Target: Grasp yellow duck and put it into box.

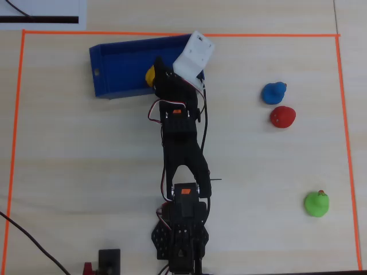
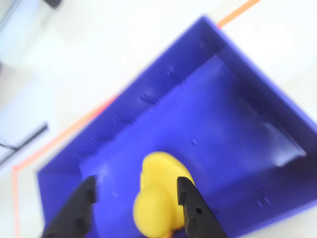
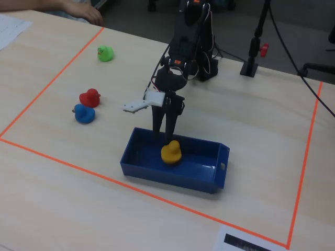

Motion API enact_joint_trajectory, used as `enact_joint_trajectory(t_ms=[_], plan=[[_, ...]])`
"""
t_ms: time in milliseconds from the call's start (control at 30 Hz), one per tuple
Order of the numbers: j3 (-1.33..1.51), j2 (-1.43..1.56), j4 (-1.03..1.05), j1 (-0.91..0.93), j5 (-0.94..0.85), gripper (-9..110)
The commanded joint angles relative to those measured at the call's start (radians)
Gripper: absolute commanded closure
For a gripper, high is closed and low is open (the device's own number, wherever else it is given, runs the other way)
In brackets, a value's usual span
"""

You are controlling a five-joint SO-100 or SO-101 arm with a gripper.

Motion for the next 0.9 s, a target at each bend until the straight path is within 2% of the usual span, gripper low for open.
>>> enact_joint_trajectory(t_ms=[0, 167, 267, 467, 667, 867], plan=[[-0.118, 0.021, 0.002, 0.002, 0.02, 75], [-0.15, 0.094, -0.034, 0.018, -0.003, 83], [-0.11, 0.216, -0.081, 0.06, 0.006, 100], [0.19, 0.583, -0.012, 0.147, -0.018, 101], [0.522, 0.95, 0.256, 0.15, -0.132, 101], [0.661, 1.177, 0.66, 0.051, -0.178, 101]])
